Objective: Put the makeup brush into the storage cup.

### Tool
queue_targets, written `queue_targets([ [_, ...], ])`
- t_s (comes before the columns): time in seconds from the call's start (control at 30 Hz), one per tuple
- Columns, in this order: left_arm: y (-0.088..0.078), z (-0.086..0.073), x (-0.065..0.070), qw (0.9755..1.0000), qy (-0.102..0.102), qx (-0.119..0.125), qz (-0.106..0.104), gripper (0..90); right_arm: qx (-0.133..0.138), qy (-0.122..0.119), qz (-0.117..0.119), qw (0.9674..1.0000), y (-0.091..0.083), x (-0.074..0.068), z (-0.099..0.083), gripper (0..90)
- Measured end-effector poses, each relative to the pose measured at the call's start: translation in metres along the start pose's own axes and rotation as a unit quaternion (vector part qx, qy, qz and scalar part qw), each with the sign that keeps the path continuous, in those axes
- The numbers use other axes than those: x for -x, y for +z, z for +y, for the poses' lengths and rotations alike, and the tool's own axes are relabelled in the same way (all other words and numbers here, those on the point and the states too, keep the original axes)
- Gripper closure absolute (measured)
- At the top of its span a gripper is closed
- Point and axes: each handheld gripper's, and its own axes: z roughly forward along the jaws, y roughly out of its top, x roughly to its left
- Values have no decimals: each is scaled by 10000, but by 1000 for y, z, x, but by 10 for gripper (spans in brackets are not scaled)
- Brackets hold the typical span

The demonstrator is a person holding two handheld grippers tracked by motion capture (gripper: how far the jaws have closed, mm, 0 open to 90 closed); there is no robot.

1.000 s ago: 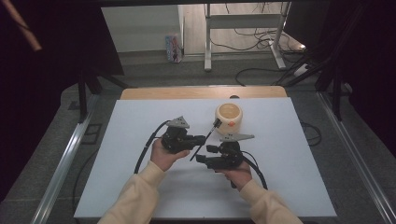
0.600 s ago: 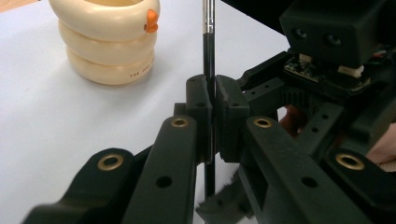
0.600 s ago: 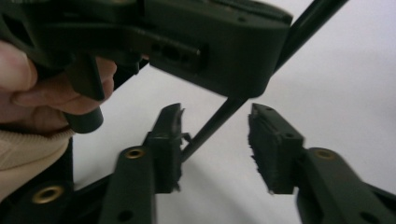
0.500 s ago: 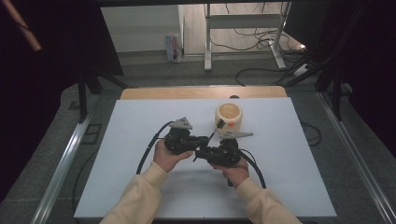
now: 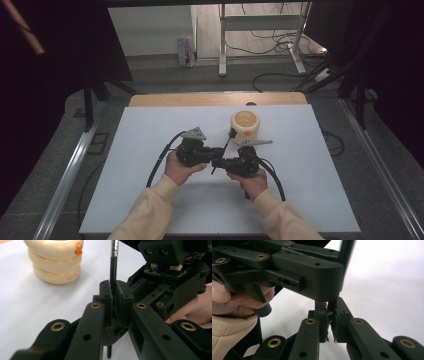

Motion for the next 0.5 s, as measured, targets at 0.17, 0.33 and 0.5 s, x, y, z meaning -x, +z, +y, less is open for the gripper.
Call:
queue_targets([
  [0.17, 0, 0, 1, 9998, -46, 58, 178, 604, 41, -42, -1, 10000, -1, -2, 1, 843],
  [0.33, -7, 2, 2, 9991, -128, 118, 386, 373, 35, -47, -32, 10000, -3, -1, 1, 843],
  [0.5, -21, -1, -1, 9985, -230, 157, 474, 323, 33, -96, -54, 9999, -5, -1, 2, 843],
])
